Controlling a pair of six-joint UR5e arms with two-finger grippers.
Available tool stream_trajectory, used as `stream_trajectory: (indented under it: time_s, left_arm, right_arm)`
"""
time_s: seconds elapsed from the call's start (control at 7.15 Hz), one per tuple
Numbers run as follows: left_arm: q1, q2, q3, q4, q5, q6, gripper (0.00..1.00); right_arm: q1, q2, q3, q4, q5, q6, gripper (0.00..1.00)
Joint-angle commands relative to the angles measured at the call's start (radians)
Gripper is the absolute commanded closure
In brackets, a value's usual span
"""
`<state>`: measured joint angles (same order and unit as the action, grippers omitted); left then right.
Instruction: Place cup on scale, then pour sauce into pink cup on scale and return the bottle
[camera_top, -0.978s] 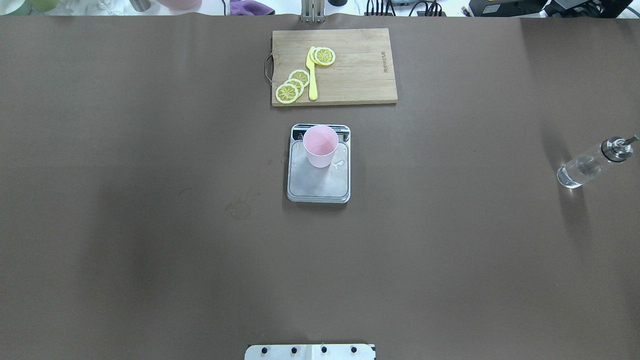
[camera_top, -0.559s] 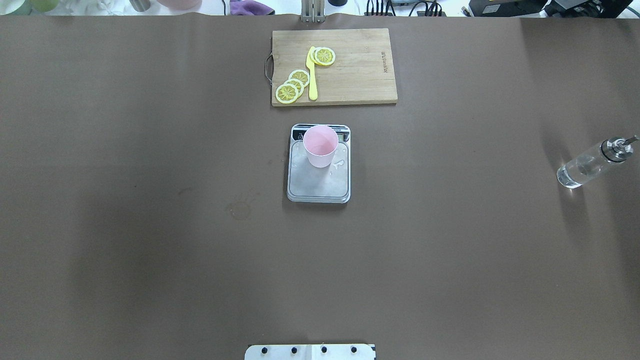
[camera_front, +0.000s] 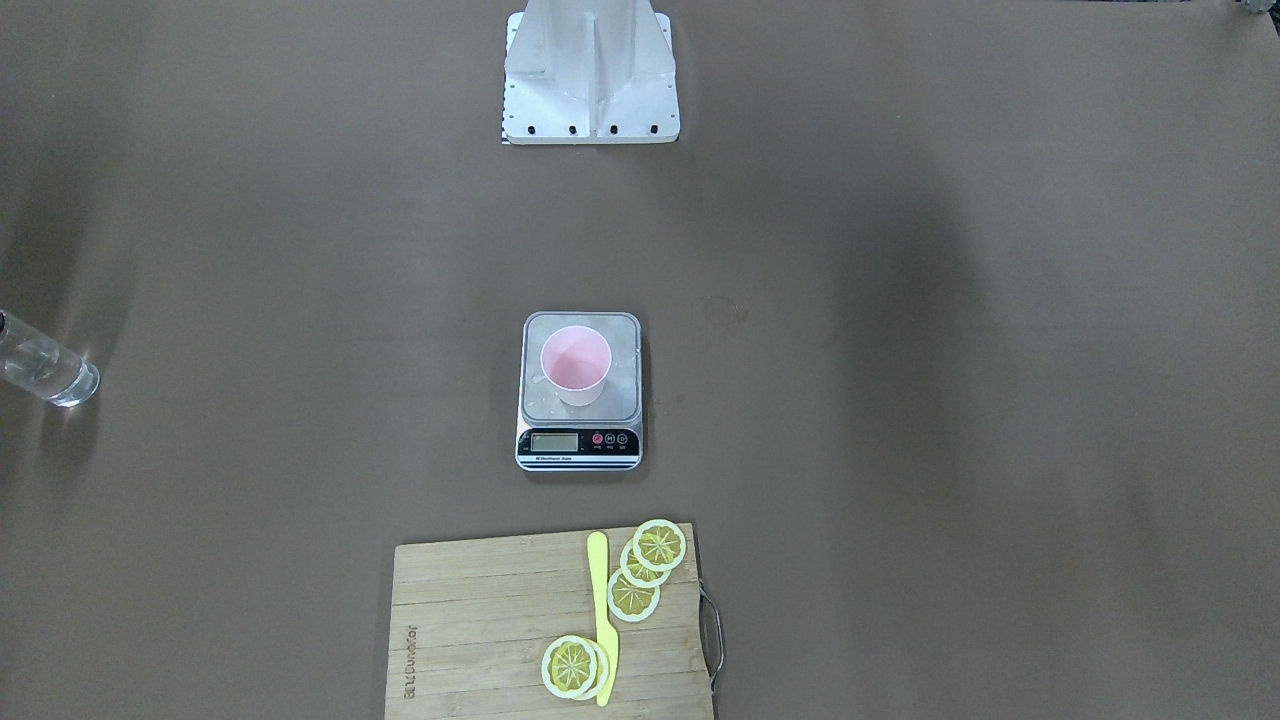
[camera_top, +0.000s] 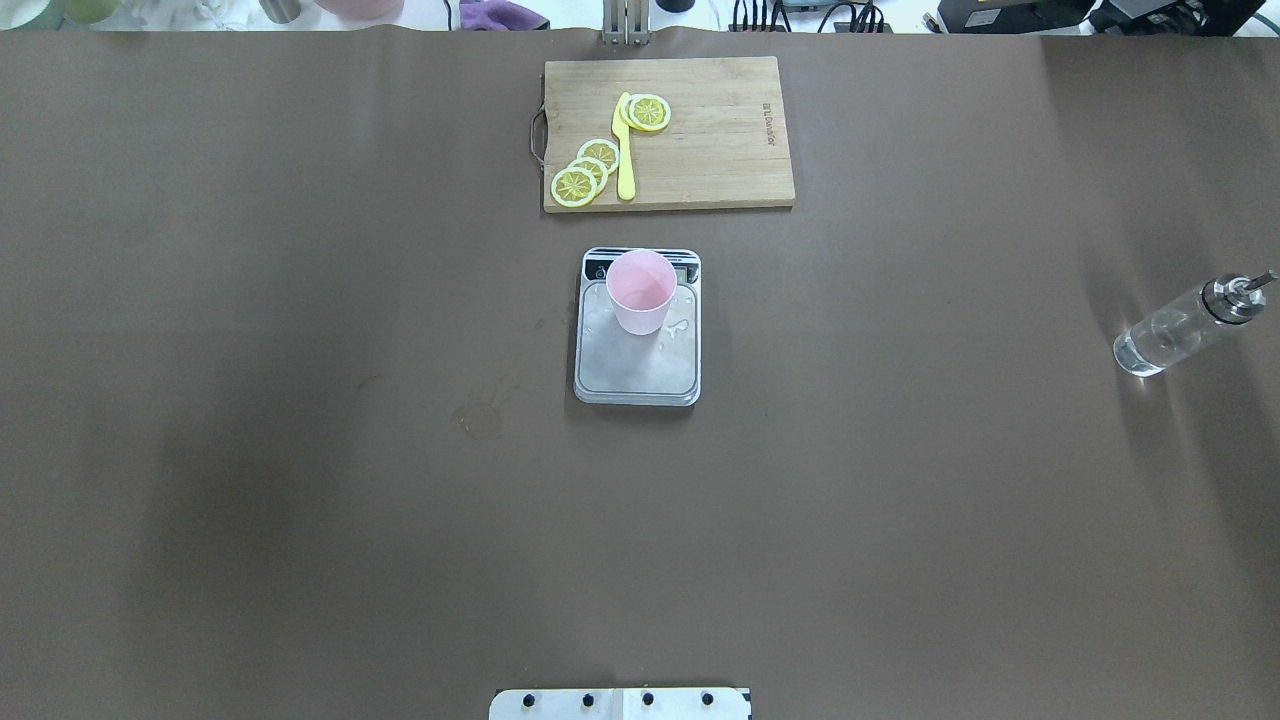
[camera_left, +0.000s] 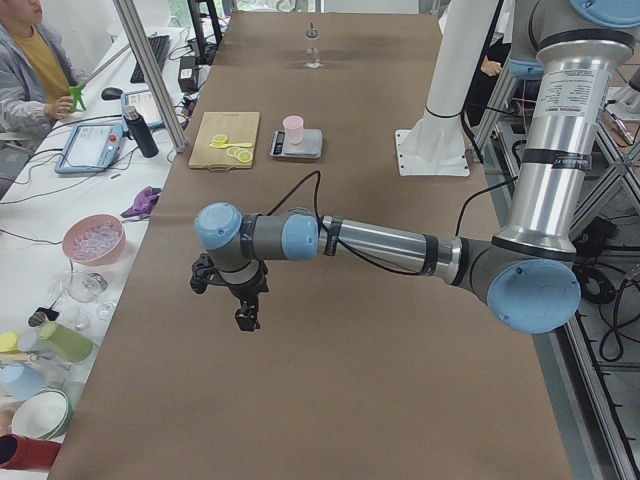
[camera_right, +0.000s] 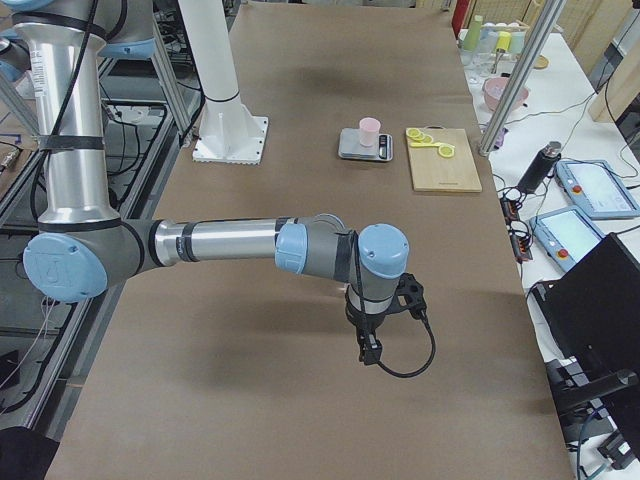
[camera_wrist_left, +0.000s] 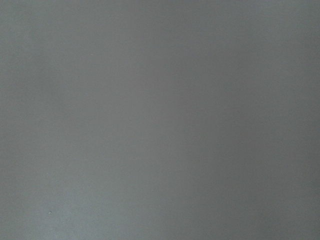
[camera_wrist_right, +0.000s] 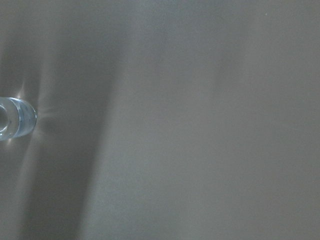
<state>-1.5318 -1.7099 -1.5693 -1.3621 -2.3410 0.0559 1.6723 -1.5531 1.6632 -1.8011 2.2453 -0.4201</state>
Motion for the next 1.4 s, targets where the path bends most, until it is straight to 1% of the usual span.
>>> stream_trajectory:
  time_s: [0.0, 0.14, 0.28, 0.56, 0.7, 0.84, 0.98, 1.12, 1.26]
  left_arm:
    - [-0.027, 0.022, 0.082, -0.011, -0.003, -0.004, 0.02]
    - [-0.030, 0.024, 0.098, -0.014, -0.001, -0.011, 0.02]
    - [-0.031, 0.013, 0.083, -0.017, -0.003, -0.011, 0.02]
    - [-0.031, 0.012, -0.012, -0.015, -0.012, -0.010, 0.02]
    - [-0.031, 0.021, -0.047, -0.015, -0.071, -0.011, 0.02]
    - [-0.033, 0.024, -0.069, -0.014, -0.099, -0.013, 0.02]
    - [-0.033, 0.039, -0.069, -0.009, -0.095, -0.013, 0.02]
    - [-0.033, 0.047, -0.054, -0.015, -0.097, -0.013, 0.02]
    - [-0.033, 0.047, -0.066, -0.015, -0.093, -0.013, 0.02]
  right_arm:
    - [0.001, -0.031, 0.007, -0.004, 0.005, -0.003, 0.00]
    - [0.001, -0.035, 0.012, -0.006, 0.008, -0.003, 0.00]
    - [0.001, -0.035, 0.010, -0.004, 0.010, -0.003, 0.00]
    - [0.001, -0.042, 0.018, -0.007, 0.005, -0.003, 0.00]
    - [0.000, -0.064, 0.020, 0.002, 0.013, -0.003, 0.00]
    - [0.000, -0.064, 0.024, -0.003, 0.020, -0.003, 0.00]
    - [0.000, -0.062, 0.042, 0.002, 0.051, -0.003, 0.00]
    - [-0.005, -0.058, 0.049, 0.000, 0.056, -0.003, 0.00]
    - [-0.006, -0.061, 0.047, 0.000, 0.060, -0.003, 0.00]
